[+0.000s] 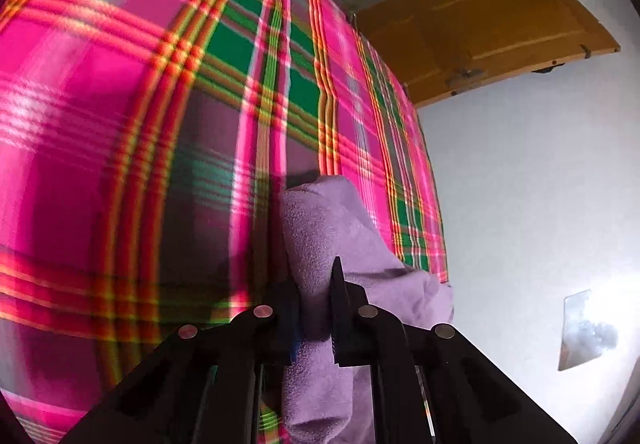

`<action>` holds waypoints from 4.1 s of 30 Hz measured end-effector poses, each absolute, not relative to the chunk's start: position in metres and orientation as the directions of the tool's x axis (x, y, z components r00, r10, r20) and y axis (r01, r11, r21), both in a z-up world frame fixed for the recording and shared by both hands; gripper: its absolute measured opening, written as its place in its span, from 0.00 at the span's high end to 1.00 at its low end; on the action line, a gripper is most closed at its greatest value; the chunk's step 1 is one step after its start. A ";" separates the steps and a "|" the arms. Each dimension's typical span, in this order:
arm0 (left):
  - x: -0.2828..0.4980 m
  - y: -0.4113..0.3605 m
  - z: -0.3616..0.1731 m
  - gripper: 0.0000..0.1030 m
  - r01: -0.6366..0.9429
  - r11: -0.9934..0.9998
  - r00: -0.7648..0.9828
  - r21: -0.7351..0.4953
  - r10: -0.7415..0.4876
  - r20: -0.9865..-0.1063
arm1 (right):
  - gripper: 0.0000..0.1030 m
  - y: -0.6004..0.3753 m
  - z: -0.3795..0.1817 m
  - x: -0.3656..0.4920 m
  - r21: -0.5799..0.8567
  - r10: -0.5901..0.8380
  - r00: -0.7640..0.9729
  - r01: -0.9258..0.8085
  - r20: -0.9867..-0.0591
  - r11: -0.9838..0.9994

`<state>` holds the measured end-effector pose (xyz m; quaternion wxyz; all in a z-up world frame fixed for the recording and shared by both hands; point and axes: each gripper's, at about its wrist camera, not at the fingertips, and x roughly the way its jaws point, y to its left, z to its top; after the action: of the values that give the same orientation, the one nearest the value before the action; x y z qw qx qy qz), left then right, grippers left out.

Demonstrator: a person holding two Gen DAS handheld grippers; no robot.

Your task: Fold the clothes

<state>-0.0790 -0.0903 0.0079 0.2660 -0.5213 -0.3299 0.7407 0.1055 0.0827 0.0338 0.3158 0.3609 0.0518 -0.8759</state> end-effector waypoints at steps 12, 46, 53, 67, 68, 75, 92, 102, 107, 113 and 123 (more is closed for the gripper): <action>-0.062 -0.177 0.025 0.89 0.011 -0.739 -0.425 -0.673 0.606 -0.672 | 0.79 0.000 0.035 0.098 0.182 -0.645 -0.399 0.743 -0.652 -0.644; 0.037 -0.133 0.083 0.71 -0.072 -0.853 -0.579 -0.517 0.458 -0.675 | 0.62 0.227 0.033 0.105 0.159 -0.205 -0.655 0.129 -0.727 -0.979; 0.035 -0.056 0.064 0.71 -0.214 -0.841 -0.449 -0.497 0.537 -0.714 | 0.63 0.324 0.026 0.126 0.114 0.020 -0.663 -0.158 -0.748 -0.981; 0.015 0.029 0.024 0.71 -0.295 -0.814 -0.310 -0.501 0.577 -0.756 | 0.68 0.405 0.024 0.105 0.060 0.180 -0.625 -0.343 -0.760 -0.937; 0.014 0.032 0.023 0.71 -0.297 -0.815 -0.304 -0.497 0.574 -0.760 | 0.68 0.408 0.024 0.104 0.052 0.191 -0.619 -0.352 -0.762 -0.934; 0.009 0.044 0.016 0.71 -0.298 -0.824 -0.309 -0.483 0.562 -0.767 | 0.71 0.442 0.023 0.097 0.066 0.216 -0.615 -0.403 -0.758 -0.913; 0.011 0.046 0.014 0.71 -0.310 -0.824 -0.350 -0.474 0.562 -0.749 | 0.61 0.481 0.018 0.072 0.151 0.142 -0.614 -0.400 -0.776 -0.904; 0.010 0.046 0.015 0.71 -0.300 -0.830 -0.353 -0.470 0.555 -0.753 | 0.98 0.485 0.032 0.075 0.202 0.140 -0.692 -0.389 -0.708 -0.899; 0.011 0.047 0.015 0.71 -0.299 -0.833 -0.356 -0.466 0.550 -0.755 | 0.99 0.499 0.022 0.076 0.175 0.178 -0.632 -0.455 -0.754 -0.873; 0.011 0.049 0.015 0.71 -0.293 -0.840 -0.362 -0.457 0.540 -0.760 | 0.91 0.508 0.023 0.107 0.253 0.142 -0.665 -0.460 -0.733 -0.851; 0.013 0.049 0.015 0.71 -0.292 -0.847 -0.374 -0.444 0.529 -0.762 | 0.58 0.490 0.013 0.161 0.352 0.089 -0.697 -0.463 -0.711 -0.813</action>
<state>0.0126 0.0493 0.0154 0.2500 -0.5006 -0.1182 0.8203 0.1605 0.4897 0.0127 -0.1564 0.3563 -0.2626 -0.8830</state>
